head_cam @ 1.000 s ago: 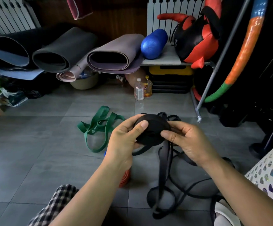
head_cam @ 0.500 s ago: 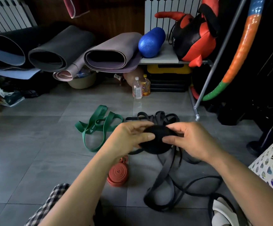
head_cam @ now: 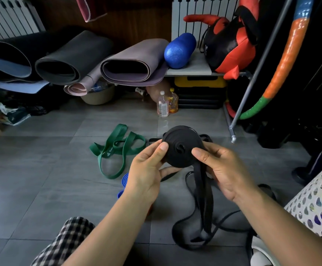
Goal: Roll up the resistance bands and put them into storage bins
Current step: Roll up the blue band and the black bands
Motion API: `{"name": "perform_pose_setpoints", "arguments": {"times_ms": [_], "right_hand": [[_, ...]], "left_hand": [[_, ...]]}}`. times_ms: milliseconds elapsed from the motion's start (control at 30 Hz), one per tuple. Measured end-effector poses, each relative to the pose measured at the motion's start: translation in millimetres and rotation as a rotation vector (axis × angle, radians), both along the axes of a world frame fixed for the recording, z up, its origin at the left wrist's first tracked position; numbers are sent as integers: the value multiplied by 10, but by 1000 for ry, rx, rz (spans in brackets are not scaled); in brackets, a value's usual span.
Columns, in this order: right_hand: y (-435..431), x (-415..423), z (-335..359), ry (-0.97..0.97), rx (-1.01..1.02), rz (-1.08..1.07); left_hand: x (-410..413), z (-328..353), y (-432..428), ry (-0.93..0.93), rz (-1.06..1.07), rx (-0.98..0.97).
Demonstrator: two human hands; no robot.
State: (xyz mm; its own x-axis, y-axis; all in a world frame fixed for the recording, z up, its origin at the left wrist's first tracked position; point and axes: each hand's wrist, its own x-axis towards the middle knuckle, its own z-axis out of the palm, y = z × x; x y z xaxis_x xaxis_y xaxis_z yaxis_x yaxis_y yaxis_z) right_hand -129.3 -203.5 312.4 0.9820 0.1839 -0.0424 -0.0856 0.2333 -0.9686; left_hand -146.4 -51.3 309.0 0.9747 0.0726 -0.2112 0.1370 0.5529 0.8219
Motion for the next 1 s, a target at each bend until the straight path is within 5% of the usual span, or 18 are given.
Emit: {"name": "perform_pose_setpoints", "arguments": {"times_ms": [167, 300, 400, 800, 1000], "right_hand": [[-27, 37, 23, -10, -13, 29], [-176, 69, 127, -154, -333, 121], [-170, 43, 157, -251, -546, 206], [-31, 30, 36, -44, -73, -21], [0, 41, 22, -49, -65, -28]], "left_hand": [[-43, -31, -12, 43, -94, -128], [69, 70, 176, -59, -236, 461], [100, 126, 189, -105, -291, 589], [47, 108, 34, -14, 55, 52], [-30, -8, -31, 76, 29, -148]]}}
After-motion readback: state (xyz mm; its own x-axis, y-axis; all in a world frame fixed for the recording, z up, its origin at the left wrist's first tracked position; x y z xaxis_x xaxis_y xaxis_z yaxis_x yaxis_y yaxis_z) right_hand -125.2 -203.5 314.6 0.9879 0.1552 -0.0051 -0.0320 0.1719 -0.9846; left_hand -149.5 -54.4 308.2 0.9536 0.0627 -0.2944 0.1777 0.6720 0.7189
